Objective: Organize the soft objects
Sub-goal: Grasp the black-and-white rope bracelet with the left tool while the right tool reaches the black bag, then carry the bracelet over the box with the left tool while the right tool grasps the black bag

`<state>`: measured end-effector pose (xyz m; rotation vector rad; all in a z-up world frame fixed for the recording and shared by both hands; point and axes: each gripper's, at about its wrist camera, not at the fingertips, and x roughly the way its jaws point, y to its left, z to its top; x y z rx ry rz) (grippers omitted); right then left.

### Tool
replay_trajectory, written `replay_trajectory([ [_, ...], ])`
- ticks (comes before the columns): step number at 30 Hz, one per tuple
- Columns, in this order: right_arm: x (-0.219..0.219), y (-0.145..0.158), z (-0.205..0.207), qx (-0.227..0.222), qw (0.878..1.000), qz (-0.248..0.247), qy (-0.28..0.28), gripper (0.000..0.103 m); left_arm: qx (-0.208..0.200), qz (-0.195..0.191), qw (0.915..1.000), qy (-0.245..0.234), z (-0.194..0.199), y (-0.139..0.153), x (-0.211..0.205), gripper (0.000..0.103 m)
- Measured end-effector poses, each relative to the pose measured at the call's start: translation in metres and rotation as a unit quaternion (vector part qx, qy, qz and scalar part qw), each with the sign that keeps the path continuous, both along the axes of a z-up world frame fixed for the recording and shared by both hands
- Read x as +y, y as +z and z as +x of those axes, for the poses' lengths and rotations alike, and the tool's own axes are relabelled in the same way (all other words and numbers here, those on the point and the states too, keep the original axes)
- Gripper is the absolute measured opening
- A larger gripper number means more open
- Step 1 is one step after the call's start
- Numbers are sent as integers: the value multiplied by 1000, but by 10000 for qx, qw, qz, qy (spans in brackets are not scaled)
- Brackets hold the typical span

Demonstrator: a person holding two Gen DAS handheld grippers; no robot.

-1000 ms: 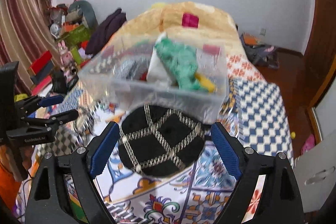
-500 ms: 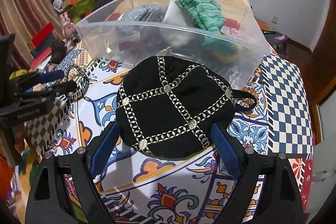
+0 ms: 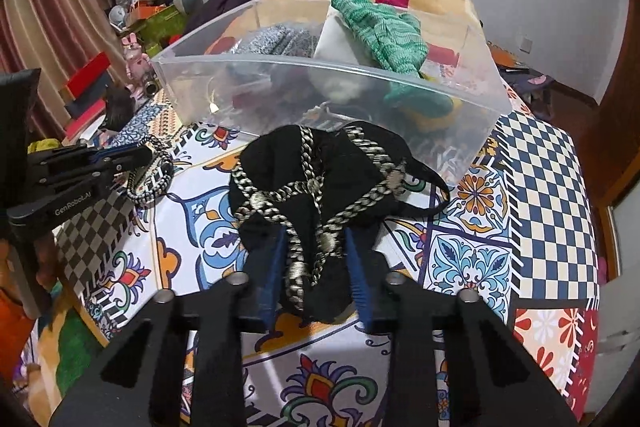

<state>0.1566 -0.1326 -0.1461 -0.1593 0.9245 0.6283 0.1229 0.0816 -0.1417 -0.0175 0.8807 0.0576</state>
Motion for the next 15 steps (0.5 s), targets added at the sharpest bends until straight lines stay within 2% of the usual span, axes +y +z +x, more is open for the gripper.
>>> replay_trajectory([
  [4, -1, 6, -5, -47, 9999, 152, 59, 18, -189, -3, 9998, -18, -8, 13, -3, 6],
  [8, -5, 23, -11, -297, 9986, 404, 140, 15, -623, -78, 9980, -19, -19, 37, -7, 6],
  [9, -7, 29, -13, -370, 9981, 483, 134, 9, -748, -122, 9971, -23, -22, 44, -9, 6],
  [12, -11, 46, -16, -529, 9960, 704, 135, 9, -971, -235, 9950, -60, -24, 58, -13, 6],
  [15, -10, 53, -17, -671, 9956, 646, 123, 9, -1129, -359, 9929, -54, -23, 69, -15, 6],
])
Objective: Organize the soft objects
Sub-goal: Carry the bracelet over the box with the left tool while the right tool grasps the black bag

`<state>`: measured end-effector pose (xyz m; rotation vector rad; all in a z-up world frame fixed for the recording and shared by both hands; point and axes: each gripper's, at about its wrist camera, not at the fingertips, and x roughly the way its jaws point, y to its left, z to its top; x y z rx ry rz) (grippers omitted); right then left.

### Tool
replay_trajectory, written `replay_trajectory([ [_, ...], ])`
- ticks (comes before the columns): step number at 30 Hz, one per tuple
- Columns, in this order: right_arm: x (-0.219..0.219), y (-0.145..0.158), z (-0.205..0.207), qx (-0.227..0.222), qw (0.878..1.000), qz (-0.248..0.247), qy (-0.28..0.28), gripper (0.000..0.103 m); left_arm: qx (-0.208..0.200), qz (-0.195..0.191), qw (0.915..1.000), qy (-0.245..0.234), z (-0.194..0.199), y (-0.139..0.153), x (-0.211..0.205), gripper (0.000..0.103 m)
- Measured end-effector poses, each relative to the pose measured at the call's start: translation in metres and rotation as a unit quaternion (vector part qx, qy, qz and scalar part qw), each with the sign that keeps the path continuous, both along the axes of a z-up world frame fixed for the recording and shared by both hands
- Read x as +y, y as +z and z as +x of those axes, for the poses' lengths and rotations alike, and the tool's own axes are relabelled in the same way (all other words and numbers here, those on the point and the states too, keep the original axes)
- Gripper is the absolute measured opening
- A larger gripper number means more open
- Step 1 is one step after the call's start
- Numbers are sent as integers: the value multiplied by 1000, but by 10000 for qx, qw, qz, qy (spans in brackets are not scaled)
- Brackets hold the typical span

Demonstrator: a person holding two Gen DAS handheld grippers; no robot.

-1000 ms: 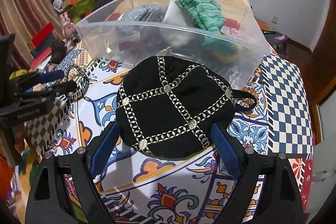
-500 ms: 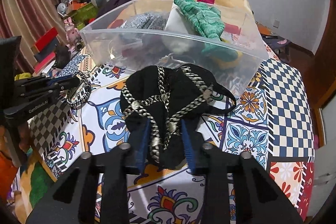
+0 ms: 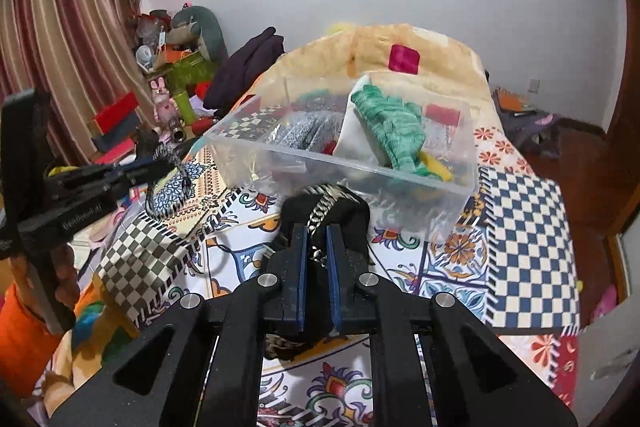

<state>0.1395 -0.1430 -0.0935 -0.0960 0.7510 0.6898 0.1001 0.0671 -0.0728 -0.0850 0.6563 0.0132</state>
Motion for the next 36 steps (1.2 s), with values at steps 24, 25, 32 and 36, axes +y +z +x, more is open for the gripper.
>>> replay_trajectory([
  [24, -13, -59, 55, 1103, 9912, -602, -428, 69, -104, 7, 9998, -198, 17, 6, -18, 6],
  [25, -13, -60, 56, 1132, 9913, -551, -373, 65, -96, -1, 9998, -198, 18, 6, -19, 6],
  [32, -3, -52, 45, 874, 9946, -539, -175, 14, -157, -2, 9997, -200, 20, 12, -18, 6],
  [36, -7, -29, 35, 584, 9980, -213, -130, 13, -261, 101, 9994, -214, 22, 23, -19, 6],
])
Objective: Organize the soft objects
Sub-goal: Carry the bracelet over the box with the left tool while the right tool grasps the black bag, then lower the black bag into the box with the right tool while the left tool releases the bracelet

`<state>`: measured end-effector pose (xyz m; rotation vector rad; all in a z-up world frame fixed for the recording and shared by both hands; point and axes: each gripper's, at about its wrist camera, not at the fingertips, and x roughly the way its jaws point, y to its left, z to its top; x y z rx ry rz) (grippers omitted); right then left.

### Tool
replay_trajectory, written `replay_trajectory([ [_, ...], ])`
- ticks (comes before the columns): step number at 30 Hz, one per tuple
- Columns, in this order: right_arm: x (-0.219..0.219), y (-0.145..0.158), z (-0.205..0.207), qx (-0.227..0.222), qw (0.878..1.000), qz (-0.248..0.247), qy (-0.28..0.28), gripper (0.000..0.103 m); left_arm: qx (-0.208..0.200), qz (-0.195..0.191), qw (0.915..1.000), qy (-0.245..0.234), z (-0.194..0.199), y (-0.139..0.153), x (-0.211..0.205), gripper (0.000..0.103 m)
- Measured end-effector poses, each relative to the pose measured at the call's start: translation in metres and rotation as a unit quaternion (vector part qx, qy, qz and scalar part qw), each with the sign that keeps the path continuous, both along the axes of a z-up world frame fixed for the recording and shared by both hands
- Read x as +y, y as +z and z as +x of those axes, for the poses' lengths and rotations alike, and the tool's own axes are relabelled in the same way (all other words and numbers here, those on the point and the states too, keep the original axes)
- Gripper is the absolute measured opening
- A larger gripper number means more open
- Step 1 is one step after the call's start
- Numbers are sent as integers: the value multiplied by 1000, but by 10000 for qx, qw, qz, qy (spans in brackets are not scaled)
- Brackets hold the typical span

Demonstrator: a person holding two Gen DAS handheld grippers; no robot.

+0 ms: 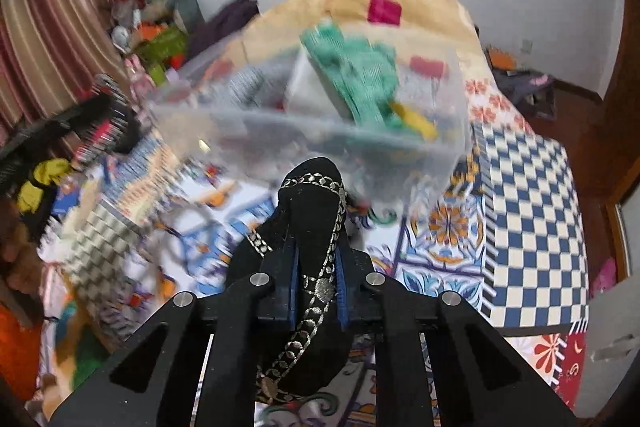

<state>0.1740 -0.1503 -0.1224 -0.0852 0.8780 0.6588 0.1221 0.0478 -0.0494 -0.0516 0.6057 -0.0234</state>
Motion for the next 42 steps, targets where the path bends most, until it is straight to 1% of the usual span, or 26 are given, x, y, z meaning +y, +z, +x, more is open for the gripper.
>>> replay_trajectory([
  [3, -1, 27, -4, -345, 9992, 207, -11, 13, -85, 61, 9999, -13, 5, 10, -2, 6],
  [8, 1, 71, 6, -853, 9943, 624, -151, 13, -181, 63, 9998, -19, 21, 21, -4, 6],
  [10, 4, 82, 14, -1002, 9918, 746, -268, 13, -168, 58, 9998, -6, 29, 22, -3, 6],
  [13, 9, 90, 25, -1121, 9888, 890, -428, 13, -82, -35, 10000, -1, 43, 19, 0, 6],
  [16, 13, 88, 37, -1208, 9869, 887, -605, 13, 51, -119, 9999, 60, 59, 11, 4, 6],
  [22, 22, 68, 53, -1026, 9895, 725, -710, 13, 508, -214, 9984, 80, 89, -20, 6, 6],
  [25, 28, 53, 62, -875, 9924, 532, -684, 13, 677, -158, 9976, 45, 99, -33, 1, 6],
  [29, 34, 39, 68, -745, 9948, 304, -624, 15, 794, 9, 9968, 16, 107, -45, -6, 6],
  [32, 40, 35, 69, -752, 9956, 120, -549, 19, 844, 99, 9964, -12, 110, -49, -11, 6],
  [33, 42, 35, 67, -791, 9953, 11, -550, 21, 861, 125, 9962, -28, 110, -49, -13, 8],
  [34, 43, 34, 67, -817, 9951, -56, -547, 23, 875, 142, 9961, -51, 110, -49, -14, 13],
  [35, 43, 33, 66, -850, 9947, -146, -553, 29, 886, 147, 9959, -70, 109, -49, -15, 17],
  [36, 44, 32, 66, -881, 9942, -233, -565, 38, 892, 138, 9959, -94, 107, -49, -15, 22],
  [37, 43, 32, 64, -904, 9938, -288, -577, 42, 890, 119, 9959, -121, 106, -48, -16, 27],
  [38, 42, 32, 63, -928, 9934, -310, -594, 49, 885, 104, 9959, -134, 104, -47, -15, 31],
  [39, 41, 32, 63, -938, 9933, -315, -600, 53, 864, 85, 9961, -137, 101, -46, -15, 39],
  [40, 39, 34, 63, -944, 9932, -310, -601, 54, 831, 68, 9964, -136, 99, -44, -14, 44],
  [41, 37, 36, 61, -943, 9933, -297, -597, 57, 788, 58, 9968, -137, 94, -41, -14, 45],
  [42, 34, 38, 60, -940, 9934, -270, -595, 63, 740, 56, 9971, -142, 89, -37, -14, 46],
])
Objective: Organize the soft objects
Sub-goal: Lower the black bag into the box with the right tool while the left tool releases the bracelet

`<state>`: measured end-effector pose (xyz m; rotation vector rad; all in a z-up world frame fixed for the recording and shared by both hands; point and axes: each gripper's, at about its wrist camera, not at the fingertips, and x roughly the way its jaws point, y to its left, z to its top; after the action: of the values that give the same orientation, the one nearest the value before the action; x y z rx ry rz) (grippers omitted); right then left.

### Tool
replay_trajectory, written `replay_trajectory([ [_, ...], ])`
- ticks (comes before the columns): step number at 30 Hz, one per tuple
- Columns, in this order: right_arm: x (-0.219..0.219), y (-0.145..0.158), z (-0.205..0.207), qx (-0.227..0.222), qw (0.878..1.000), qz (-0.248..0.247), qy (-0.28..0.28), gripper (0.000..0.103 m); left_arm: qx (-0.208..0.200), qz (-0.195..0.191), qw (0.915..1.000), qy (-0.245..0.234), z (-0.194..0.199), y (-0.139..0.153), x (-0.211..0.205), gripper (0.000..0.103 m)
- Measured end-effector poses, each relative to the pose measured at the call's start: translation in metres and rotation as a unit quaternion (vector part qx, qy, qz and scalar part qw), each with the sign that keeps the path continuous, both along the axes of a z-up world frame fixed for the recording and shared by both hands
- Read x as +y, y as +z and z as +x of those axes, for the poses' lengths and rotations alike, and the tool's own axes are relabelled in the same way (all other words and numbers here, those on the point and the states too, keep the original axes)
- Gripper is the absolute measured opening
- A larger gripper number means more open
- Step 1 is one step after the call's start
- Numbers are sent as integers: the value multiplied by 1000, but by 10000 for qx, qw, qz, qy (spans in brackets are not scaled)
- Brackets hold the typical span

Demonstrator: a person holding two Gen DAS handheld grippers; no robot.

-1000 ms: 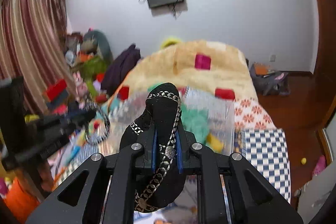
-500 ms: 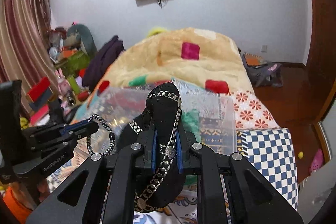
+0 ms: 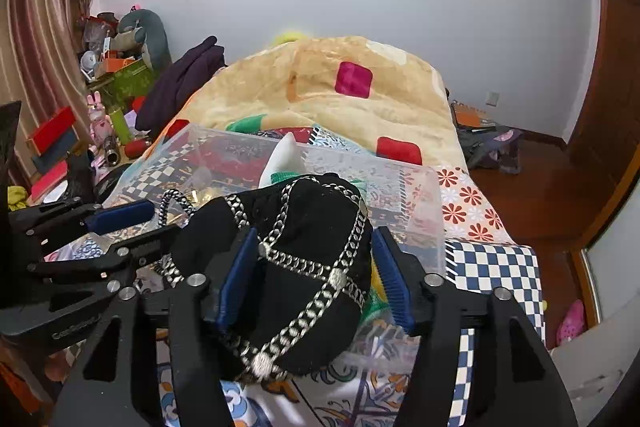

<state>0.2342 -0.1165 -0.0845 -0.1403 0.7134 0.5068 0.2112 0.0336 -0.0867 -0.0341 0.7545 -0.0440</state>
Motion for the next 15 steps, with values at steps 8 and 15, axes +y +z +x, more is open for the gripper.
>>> replay_trajectory([
  [8, -22, 36, -27, -362, 9987, 345, 28, 74, -624, -23, 9980, 16, -42, 41, -1, 52],
  [15, -38, 77, -69, -919, 9932, 702, 151, 80, -1322, -135, 9911, 42, -88, 83, -6, 61],
])
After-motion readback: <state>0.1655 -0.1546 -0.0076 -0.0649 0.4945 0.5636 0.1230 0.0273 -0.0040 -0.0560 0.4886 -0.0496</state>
